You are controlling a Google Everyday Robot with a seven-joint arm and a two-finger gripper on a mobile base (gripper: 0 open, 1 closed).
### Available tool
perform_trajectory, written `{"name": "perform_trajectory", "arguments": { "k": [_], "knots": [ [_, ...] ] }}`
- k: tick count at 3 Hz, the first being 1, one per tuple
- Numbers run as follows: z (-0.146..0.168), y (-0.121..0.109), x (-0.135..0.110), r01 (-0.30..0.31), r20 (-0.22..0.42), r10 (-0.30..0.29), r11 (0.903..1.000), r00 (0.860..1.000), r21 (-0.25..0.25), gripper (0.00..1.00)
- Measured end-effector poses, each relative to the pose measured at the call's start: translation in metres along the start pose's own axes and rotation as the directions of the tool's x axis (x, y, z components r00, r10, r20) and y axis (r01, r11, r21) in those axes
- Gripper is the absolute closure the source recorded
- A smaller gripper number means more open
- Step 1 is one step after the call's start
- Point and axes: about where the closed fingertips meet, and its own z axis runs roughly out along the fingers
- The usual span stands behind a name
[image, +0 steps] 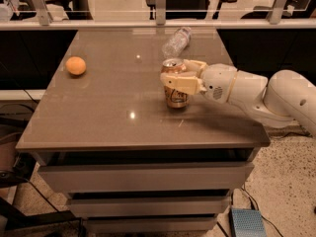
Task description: Place orange can upright
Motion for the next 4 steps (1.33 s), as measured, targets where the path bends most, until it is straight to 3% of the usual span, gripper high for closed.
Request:
{"name": "perform_trajectory", "arguments": {
  "k": [1,4],
  "knots": [
    [-0.0070,-0.0015,0.0080,-0.025,-0.020,0.025,0.9996,0.999,0.013,0.82],
    [-0.0129,-0.0010,0.0119,-0.035,-0.029,0.036,0.9991,0.999,0.025,0.13]
  ]
}}
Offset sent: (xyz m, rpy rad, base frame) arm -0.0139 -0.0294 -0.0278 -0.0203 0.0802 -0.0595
